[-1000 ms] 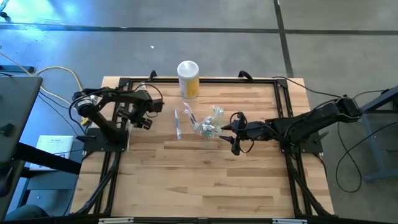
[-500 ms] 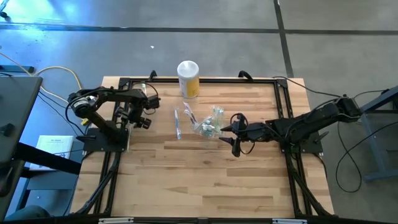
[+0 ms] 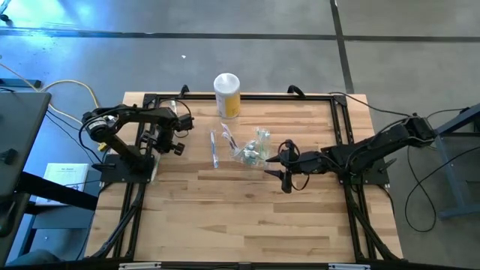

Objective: Pick & Place toothbrushing station
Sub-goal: Put the orange toothbrush into the right section of the transparent organizer, then put the bottom green toothbrush into the left section of the transparent organizer

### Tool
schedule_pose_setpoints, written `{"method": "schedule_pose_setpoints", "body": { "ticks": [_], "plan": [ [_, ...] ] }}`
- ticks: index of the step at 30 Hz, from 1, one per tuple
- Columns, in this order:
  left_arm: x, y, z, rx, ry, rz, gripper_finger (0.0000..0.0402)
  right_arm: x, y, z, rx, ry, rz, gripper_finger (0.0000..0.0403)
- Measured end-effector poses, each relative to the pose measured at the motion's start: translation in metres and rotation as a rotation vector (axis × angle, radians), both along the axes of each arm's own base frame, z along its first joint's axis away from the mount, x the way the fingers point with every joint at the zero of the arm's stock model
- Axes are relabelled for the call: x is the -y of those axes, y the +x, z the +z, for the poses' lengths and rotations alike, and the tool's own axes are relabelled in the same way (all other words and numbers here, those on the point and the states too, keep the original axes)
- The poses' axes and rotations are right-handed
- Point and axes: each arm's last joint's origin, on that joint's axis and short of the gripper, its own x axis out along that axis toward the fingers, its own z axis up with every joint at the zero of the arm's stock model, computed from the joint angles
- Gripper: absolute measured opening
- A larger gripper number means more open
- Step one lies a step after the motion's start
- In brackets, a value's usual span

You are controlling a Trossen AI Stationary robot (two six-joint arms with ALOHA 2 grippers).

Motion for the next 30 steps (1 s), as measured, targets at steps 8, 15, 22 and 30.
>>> {"method": "schedule_pose_setpoints", "body": {
  "ticks": [8, 15, 22, 30],
  "plan": [
    [-0.001, 0.001, 0.006, -0.008, -0.025, -0.033, 0.0004, -0.001, 0.001, 0.002, 0.019, -0.011, 0.014, 0.0176],
    [0.002, 0.011, 0.039, 0.119, 0.078, -0.097, 0.0001, -0.008, 0.0, 0.003, 0.033, -0.036, 0.055, 0.0176],
    [0.026, 0.022, 0.091, 0.334, 0.185, -0.178, 0.0, -0.013, -0.001, 0.005, 0.051, -0.047, 0.079, 0.0176],
    [0.089, 0.033, 0.153, 0.681, 0.327, -0.36, 0.0, -0.016, -0.002, 0.005, 0.053, -0.053, 0.095, 0.0176]
  ]
}}
